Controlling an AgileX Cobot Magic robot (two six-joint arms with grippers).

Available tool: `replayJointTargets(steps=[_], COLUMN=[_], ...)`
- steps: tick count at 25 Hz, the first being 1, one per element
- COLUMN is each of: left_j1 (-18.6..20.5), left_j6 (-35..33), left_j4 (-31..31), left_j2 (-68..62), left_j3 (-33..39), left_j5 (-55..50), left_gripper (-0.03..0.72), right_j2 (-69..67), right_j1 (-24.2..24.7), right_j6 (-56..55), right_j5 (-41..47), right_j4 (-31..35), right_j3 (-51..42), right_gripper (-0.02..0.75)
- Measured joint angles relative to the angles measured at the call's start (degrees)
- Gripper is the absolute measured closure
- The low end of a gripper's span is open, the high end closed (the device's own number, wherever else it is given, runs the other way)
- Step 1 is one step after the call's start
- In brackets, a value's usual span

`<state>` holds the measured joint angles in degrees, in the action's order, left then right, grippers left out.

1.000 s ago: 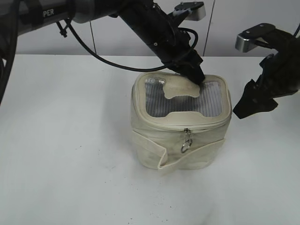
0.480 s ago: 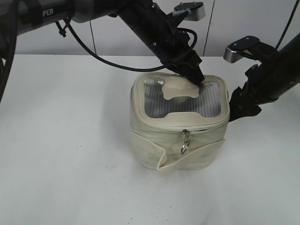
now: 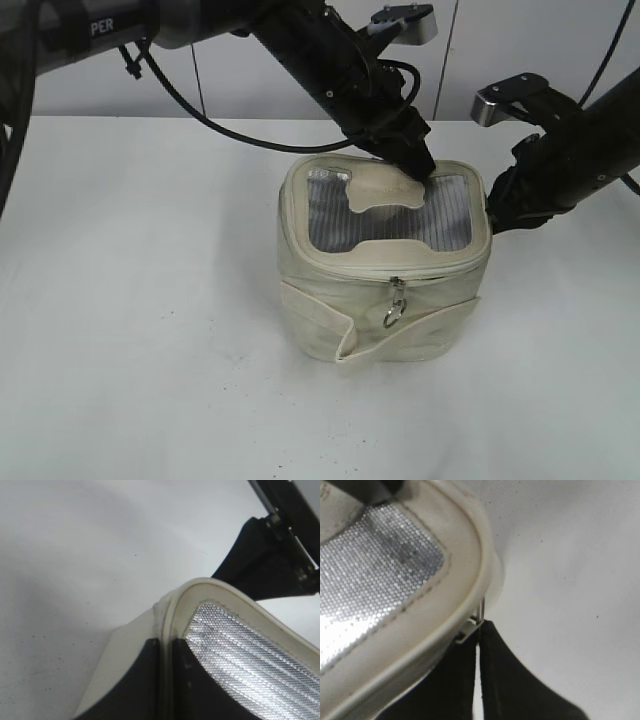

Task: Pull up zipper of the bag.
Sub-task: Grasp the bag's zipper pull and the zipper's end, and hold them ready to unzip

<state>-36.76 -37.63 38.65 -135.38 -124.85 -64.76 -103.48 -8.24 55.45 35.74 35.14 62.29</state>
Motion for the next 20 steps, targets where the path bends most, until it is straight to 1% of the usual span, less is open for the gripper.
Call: replayJointTargets(steps=[2,11,20], left_j1=[0.00,0.00,0.00], left_j6=[0.00,0.00,0.00], left_j4=[0.02,0.07,0.27], left_j2=[0.00,0.00,0.00], left_j3=[0.00,0.00,0.00], left_j5=[0.00,0.00,-0.25], left_gripper=[0.646,0.646,0.646], right_j2=[0.13,6.23,10.47], right_j1=[0.00,0.00,-0.51], right_j6=[-2.36,-15.72,-20.82], right_j5=[1.95,10.94,20.11], right_j4=[-1.40,-8.89,-9.67], right_j3=[0.00,0.00,0.00], right_gripper=[0.752,0.754,0.754])
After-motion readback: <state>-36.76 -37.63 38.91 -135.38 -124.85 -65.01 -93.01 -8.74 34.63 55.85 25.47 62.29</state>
